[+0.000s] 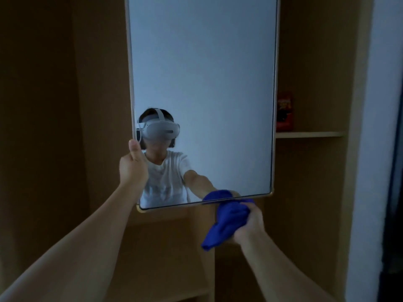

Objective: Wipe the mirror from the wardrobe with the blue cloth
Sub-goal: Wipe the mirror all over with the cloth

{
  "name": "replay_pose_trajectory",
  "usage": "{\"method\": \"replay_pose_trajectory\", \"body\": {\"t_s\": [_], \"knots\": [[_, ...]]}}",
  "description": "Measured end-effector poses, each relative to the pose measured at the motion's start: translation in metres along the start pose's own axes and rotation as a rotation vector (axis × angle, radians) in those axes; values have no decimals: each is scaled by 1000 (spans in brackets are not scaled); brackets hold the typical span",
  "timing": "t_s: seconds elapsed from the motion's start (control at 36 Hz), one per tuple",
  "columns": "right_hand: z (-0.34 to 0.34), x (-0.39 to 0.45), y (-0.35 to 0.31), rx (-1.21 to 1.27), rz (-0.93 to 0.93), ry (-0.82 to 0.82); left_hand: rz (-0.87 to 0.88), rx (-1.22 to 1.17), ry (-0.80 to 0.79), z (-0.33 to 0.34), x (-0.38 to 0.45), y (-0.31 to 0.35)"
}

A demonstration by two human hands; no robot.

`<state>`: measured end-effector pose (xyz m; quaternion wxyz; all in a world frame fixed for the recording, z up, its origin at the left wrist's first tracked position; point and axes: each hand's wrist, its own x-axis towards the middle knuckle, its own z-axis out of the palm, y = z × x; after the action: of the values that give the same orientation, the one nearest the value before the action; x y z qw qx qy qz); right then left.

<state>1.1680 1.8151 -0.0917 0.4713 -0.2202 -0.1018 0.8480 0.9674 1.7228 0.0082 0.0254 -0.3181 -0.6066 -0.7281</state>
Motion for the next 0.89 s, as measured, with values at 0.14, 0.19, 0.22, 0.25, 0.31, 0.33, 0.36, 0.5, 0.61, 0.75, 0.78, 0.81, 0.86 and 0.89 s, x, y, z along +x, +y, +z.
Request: {"method": "replay_pose_trajectory", "body": {"t_s": [0.14,0.19,0.22,0.25,0.31,0.33,0.36,0.5,0.61,0.75,0.78,0.81,0.86,0.89], "knots": [[-12,8,-50,-36,-141,180,-7,22,14,2,2,-1],[-16,7,-66,-131,-271,309,-11,24,24,2,2,-2],[-16,4,-74,-147,-336,356,-18,28,24,3,2,-2],[-15,4,-83,-161,-398,400,-13,34,28,4,4,-4],[-8,0,-99,-254,-482,434,11,25,52,5,5,-6],[-3,-1,-105,-315,-506,433,15,22,54,5,4,-6],[3,-2,-111,-381,-528,415,20,18,57,5,4,-7],[35,-10,-128,-597,-633,324,23,1,65,5,4,-9],[55,-18,-146,-586,-655,231,44,-14,60,4,3,-7],[57,-20,-159,-466,-497,105,51,-29,63,4,1,-5],[53,-17,-157,-472,-479,84,40,-30,60,3,1,-5],[48,-13,-155,-466,-460,77,26,-31,54,2,2,-6],[38,-11,-149,-414,-410,80,-1,-29,41,1,3,-7],[36,-12,-145,-408,-407,74,-10,-29,36,1,5,-6]]}}
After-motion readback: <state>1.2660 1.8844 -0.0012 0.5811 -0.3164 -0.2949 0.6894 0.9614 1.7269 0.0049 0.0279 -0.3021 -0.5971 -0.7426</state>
